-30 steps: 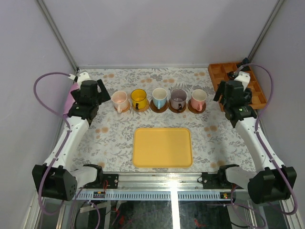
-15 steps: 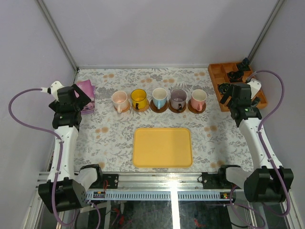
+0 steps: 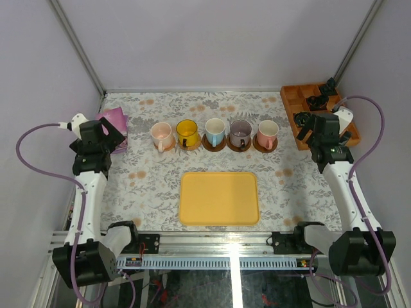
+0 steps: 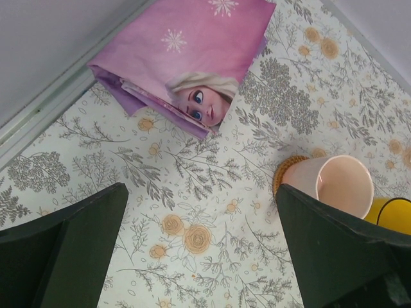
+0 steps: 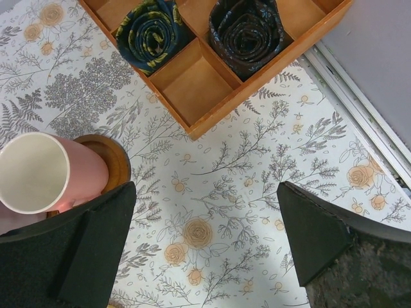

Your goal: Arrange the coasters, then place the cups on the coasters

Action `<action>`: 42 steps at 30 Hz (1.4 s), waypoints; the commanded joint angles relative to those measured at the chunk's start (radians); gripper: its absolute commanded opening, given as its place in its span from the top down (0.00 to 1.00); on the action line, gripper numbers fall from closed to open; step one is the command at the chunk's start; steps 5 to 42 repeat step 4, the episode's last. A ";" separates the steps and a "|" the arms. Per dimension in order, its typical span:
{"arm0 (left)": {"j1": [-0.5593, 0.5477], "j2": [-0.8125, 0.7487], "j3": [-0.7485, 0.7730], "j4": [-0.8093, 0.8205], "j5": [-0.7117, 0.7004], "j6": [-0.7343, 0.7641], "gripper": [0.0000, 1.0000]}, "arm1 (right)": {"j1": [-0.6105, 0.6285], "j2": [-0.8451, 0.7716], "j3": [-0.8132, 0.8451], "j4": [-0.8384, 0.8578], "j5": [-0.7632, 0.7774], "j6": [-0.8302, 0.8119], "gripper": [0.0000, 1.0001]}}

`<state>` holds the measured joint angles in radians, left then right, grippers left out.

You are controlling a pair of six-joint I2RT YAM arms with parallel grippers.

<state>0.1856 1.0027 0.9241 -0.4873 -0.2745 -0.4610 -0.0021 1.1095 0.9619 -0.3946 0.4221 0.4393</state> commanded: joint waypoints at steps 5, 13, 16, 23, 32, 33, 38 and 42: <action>0.008 0.005 -0.024 0.064 0.033 -0.045 0.00 | 0.001 -0.055 -0.030 0.071 0.004 0.014 0.01; 0.008 0.005 -0.024 0.064 0.033 -0.045 0.00 | 0.001 -0.055 -0.030 0.071 0.004 0.014 0.01; 0.008 0.005 -0.024 0.064 0.033 -0.045 0.00 | 0.001 -0.055 -0.030 0.071 0.004 0.014 0.01; 0.008 0.005 -0.024 0.064 0.033 -0.045 0.00 | 0.001 -0.055 -0.030 0.071 0.004 0.014 0.01; 0.008 0.005 -0.024 0.064 0.033 -0.045 0.00 | 0.001 -0.055 -0.030 0.071 0.004 0.014 0.01; 0.008 0.005 -0.024 0.064 0.033 -0.045 0.00 | 0.001 -0.055 -0.030 0.071 0.004 0.014 0.01; 0.008 0.005 -0.024 0.064 0.033 -0.045 0.00 | 0.001 -0.055 -0.030 0.071 0.004 0.014 0.01; 0.008 0.005 -0.024 0.064 0.033 -0.045 0.00 | 0.001 -0.055 -0.030 0.071 0.004 0.014 0.01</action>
